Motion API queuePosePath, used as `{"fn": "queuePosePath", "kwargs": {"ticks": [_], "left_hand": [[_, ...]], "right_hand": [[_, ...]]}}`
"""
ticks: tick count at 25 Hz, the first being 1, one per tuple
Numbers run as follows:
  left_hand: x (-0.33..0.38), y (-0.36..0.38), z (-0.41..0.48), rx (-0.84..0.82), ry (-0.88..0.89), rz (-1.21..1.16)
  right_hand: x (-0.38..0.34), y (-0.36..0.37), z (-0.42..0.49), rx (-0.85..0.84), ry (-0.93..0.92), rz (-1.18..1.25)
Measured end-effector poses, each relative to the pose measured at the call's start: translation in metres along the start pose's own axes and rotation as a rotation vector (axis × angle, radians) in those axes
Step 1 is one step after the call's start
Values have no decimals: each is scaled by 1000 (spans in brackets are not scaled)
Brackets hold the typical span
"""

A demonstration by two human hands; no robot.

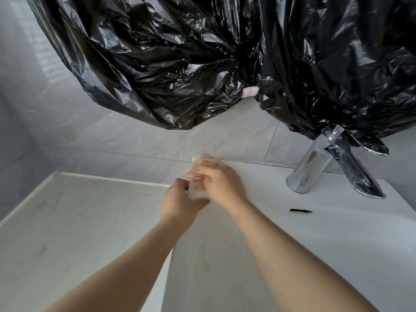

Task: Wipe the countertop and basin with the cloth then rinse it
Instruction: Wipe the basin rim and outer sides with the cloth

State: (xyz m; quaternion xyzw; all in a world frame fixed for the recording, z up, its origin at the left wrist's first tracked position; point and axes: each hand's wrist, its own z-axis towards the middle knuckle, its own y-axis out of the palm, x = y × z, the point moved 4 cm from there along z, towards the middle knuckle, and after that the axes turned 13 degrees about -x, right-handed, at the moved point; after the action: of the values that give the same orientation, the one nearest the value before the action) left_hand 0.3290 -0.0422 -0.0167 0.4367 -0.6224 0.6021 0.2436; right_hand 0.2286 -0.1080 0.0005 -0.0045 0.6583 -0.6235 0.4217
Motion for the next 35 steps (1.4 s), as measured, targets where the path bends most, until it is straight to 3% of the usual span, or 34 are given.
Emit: {"fn": "queuePosePath", "kwargs": {"ticks": [3, 5, 7, 9, 11, 13, 15, 17, 22, 26, 28, 29, 32, 33, 35], "left_hand": [[-1, 0, 1, -18, -27, -19], [-1, 0, 1, -14, -32, -17], [1, 0, 0, -7, -27, 2], [2, 1, 0, 9, -20, 19], [3, 0, 0, 6, -24, 39], [0, 0, 1, -14, -36, 25], [-1, 1, 3, -29, -34, 31], [-1, 2, 3, -36, -33, 40], [4, 1, 0, -44, -20, 81], [6, 0, -3, -60, -20, 92], [7, 0, -4, -67, -30, 89], [8, 0, -4, -69, -32, 98], [9, 2, -5, -61, -28, 171], [10, 2, -6, -61, -23, 206], [12, 4, -7, -66, -19, 290]], "right_hand": [[77, -48, -38, 274, 260, -203], [86, -48, -46, 351, 351, -287], [42, -23, -32, 309, 308, -203], [-8, 10, -20, 155, 97, -201], [-12, 8, -20, 61, -3, -132], [33, -23, -28, 138, 86, -127], [79, -48, -46, 227, 348, -252], [79, -45, -47, 171, 514, -382], [27, -11, -17, -31, 192, -401], [85, -53, -41, 227, 327, -361], [79, -45, -43, 300, 419, -350], [65, -38, -42, 312, 407, -333], [44, -28, -52, 273, 121, -363], [50, -38, -54, 238, 117, -357], [74, -56, -49, 149, 350, -335]]}}
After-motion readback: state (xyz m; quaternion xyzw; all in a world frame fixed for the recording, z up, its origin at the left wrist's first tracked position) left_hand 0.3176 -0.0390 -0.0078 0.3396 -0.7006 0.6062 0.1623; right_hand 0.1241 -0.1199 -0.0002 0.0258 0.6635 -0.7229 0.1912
